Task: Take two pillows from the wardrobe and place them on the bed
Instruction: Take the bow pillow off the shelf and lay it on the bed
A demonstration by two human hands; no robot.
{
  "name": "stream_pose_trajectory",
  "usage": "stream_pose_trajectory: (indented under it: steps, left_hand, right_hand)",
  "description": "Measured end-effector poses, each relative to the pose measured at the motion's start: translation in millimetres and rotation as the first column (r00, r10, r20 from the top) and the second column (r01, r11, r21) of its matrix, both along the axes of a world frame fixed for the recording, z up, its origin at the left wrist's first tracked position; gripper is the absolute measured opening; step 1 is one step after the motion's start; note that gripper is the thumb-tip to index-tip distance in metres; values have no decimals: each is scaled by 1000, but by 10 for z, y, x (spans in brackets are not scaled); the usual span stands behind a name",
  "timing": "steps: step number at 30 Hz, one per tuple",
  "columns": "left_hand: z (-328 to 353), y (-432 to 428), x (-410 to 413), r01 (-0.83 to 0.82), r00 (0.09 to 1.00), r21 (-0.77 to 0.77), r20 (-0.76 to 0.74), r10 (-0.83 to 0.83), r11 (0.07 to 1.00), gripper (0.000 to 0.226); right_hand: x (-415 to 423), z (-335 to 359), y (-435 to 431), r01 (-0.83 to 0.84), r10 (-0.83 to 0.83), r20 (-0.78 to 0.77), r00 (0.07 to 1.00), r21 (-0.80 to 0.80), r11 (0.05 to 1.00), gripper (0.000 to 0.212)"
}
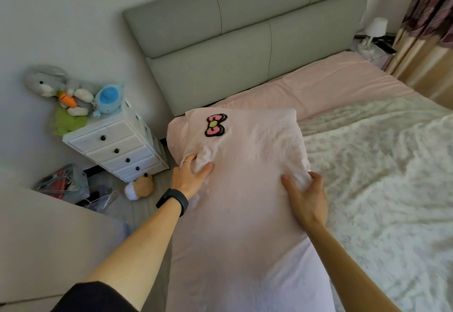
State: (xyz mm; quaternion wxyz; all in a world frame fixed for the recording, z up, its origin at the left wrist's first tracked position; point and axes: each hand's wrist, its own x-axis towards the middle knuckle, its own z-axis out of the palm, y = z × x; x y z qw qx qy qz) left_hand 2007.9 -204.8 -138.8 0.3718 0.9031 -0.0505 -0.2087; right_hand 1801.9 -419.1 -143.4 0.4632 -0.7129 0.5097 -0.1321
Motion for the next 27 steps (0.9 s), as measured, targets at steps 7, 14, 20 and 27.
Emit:
stream_pose_trajectory:
  steps: [7, 14, 20, 27]
  left_hand:
    - [-185, -423, 1003, 145, 989, 61, -35, -143, 988, 70]
    - [-630, -1168, 2560, 344, 931, 102, -170, -324, 933, 81]
    - [-920, -1891, 3867, 423, 888, 28, -213, -408, 906, 84]
    - [-1246, -2673, 4984, 548, 826, 26, -169, -537, 836, 74]
  right_hand:
    - [806, -234, -159, 83, -80, -42, 996, 82, 993, 78]
    - [2012, -543, -447, 270, -259, -113, 959, 95, 958, 77]
    - [3111, -920, -667, 443, -416, -183, 891, 147, 884, 74]
    - [4079, -1273, -828, 552, -512, -220, 830, 202, 809, 75]
